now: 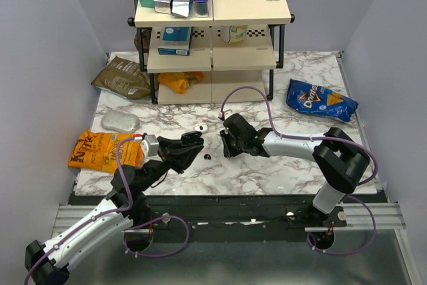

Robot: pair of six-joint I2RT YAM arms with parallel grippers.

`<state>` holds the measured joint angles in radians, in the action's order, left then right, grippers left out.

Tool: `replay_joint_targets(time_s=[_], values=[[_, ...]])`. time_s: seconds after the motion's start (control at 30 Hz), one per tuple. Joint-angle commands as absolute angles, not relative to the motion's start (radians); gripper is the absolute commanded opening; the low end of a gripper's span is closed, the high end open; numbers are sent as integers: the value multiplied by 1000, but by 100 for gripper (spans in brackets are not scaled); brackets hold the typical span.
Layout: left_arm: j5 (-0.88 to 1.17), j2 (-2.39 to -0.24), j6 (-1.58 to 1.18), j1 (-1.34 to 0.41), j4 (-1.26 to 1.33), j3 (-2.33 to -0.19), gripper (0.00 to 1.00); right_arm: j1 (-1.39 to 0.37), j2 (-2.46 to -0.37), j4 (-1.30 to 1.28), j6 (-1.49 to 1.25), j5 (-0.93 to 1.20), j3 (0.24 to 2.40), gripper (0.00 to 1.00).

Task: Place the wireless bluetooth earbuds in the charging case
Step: Pick up the earbud from the center of the board.

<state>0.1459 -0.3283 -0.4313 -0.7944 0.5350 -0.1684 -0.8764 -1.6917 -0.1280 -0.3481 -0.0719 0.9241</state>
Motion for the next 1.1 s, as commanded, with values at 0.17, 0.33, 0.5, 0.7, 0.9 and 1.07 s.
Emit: replay_joint_targets(time_s=[0.17, 0.33, 0.5, 0.7, 0.9, 1.07], values=[[143, -318, -433, -805, 546, -186, 0, -894, -1715, -150, -362, -57, 946, 14], [143, -314, -433, -807, 545, -186, 0, -899, -1721, -156, -371, -52, 956, 1], [141, -313, -431, -810, 542, -184, 0, -902, -1721, -160, -377, -51, 957, 1], [137, -305, -430, -811, 537, -184, 0, -911, -1701, -160, -390, -55, 950, 1], [127, -298, -428, -813, 535, -186, 0, -914, -1602, -169, -402, -90, 937, 1], [117, -298, -423, -813, 541, -186, 0, -914, -1505, -201, -371, -107, 948, 1]])
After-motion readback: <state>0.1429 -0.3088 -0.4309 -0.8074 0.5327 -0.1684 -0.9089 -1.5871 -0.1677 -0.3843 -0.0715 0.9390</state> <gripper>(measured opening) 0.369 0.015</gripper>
